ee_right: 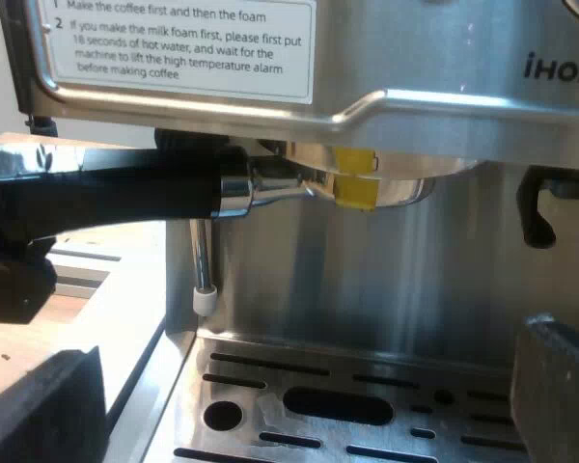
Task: Put the handle in the coffee machine
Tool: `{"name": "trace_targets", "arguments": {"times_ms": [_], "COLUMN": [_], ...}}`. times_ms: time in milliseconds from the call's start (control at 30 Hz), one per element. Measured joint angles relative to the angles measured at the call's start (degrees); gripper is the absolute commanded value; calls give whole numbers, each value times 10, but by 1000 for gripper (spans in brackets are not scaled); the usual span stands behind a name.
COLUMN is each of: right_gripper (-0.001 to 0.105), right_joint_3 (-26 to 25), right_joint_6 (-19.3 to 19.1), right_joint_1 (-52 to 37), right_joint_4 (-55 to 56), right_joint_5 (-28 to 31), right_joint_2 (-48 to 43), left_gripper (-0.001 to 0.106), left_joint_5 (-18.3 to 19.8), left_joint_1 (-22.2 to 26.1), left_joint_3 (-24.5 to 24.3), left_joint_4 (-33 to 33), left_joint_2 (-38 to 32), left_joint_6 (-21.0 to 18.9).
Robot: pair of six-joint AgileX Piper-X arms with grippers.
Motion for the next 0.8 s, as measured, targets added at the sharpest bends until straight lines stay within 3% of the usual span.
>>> {"name": "trace_targets", "arguments": {"times_ms": [200, 267, 400, 467, 800], "right_gripper": [86, 81, 57, 53, 52], "right_joint_3": [0, 0, 0, 0, 0], "right_joint_6": [0, 0, 6, 9, 12], "right_joint_1": [-31, -46, -68, -70, -90], "right_joint_4": [0, -1, -1, -1, -78], "right_joint_5": [-2, -8, -57, -72, -88], "right_joint_2": [0, 4, 24, 33, 107], "left_gripper": [0, 0, 0, 0, 0], "left_joint_5": [0, 0, 0, 0, 1], "left_joint_1": [0, 0, 0, 0, 0], "left_joint_3": [0, 0, 0, 0, 0], "left_joint_4": [0, 0, 0, 0, 0], "left_joint_2": [0, 0, 0, 0, 0], "left_joint_6": [0, 0, 0, 0, 0]}}
